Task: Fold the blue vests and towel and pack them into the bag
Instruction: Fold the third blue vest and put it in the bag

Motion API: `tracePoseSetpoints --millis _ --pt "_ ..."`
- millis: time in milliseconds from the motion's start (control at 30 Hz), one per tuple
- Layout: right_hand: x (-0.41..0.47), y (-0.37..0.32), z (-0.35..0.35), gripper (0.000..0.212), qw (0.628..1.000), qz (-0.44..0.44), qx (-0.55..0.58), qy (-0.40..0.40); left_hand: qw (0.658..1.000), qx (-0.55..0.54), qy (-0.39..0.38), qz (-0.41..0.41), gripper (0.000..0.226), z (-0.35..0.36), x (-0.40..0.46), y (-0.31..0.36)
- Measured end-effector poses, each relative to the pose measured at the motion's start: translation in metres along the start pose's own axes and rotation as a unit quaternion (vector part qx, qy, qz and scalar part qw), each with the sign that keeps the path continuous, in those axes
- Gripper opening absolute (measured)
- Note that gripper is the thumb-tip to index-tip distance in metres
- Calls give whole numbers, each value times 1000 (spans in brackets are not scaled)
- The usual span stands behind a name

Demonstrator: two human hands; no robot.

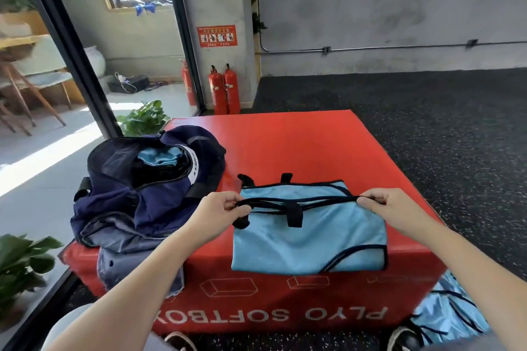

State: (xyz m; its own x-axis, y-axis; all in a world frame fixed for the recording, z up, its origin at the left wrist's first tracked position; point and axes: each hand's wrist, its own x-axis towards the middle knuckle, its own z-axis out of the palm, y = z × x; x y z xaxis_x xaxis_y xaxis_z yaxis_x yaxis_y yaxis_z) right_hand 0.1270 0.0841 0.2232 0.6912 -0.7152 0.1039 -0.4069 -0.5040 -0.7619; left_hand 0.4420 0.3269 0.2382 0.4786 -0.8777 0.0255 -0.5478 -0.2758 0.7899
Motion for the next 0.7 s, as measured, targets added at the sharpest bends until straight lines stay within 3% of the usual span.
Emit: tracePoseSetpoints --millis 400,700 --pt "94 17 16 15 996 36 -76 2 997 53 11 -62 8 8 96 -33" --pt "131 42 41 10 972 64 -222 -30 976 150 85 -130 34 27 123 -53"
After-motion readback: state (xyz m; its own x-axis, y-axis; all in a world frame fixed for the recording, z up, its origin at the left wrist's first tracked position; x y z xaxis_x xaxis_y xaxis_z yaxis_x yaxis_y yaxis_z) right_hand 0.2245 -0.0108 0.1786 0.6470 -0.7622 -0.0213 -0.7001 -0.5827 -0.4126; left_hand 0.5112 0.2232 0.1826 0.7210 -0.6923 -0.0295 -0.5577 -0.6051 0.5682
